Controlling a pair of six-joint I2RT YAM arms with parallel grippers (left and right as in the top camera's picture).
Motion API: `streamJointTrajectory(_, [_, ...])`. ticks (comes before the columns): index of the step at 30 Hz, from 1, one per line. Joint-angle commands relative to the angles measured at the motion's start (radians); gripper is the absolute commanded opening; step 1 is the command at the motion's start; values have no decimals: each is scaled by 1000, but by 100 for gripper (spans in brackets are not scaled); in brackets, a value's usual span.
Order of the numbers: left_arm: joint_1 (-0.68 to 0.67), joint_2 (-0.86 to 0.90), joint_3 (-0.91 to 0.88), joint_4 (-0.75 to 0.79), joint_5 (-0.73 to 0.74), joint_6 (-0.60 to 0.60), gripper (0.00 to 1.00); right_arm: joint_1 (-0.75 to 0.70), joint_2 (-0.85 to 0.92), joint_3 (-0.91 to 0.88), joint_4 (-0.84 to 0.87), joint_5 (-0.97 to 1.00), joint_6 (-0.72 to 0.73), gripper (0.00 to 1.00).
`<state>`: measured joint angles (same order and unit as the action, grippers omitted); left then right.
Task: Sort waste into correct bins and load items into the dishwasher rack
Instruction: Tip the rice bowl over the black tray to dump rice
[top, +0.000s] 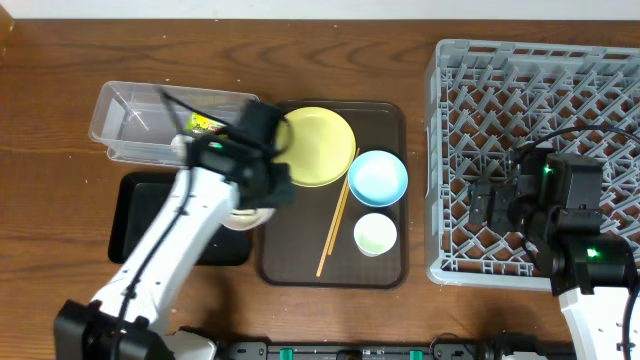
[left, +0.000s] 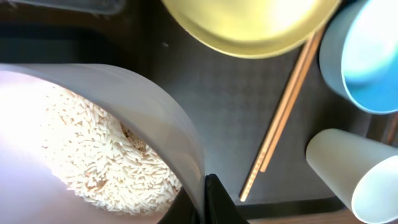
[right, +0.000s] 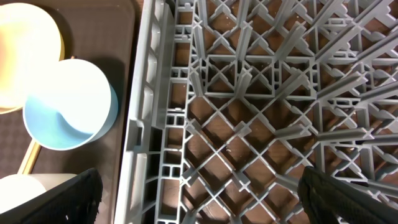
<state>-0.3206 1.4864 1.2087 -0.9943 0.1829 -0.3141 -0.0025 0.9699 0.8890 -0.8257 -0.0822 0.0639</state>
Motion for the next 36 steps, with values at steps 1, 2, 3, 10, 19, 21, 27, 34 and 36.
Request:
streamJointTrajectory(1, [121, 0, -1, -5, 172, 136, 6, 10, -3, 21, -1, -4, 2, 99])
streamJointTrajectory(2, [157, 2, -14, -1, 218, 161, 6, 10, -3, 21, -1, -4, 2, 99])
streamJointTrajectory(3, [201, 5, -29, 5, 281, 195, 6, 10, -3, 21, -2, -4, 2, 99])
streamJointTrajectory(10, [468, 11, -184, 79, 643, 367, 6, 10, -3, 21, -2, -4, 2, 99])
streamJointTrajectory(19, [781, 12, -357, 152, 1051, 505, 6, 10, -3, 21, -3, -4, 2, 99])
streamJointTrajectory(21, [829, 12, -372, 153, 1113, 511, 6, 10, -3, 21, -3, -4, 2, 99])
streamJointTrajectory(27, [939, 12, -389, 144, 1244, 500, 6, 10, -3, 21, -3, -4, 2, 99])
streamJointTrajectory(34, [985, 12, -389, 144, 1344, 451, 6, 10, -3, 21, -5, -4, 2, 99])
streamJointTrajectory(36, [987, 12, -389, 146, 1354, 451, 6, 10, -3, 21, -6, -4, 2, 99])
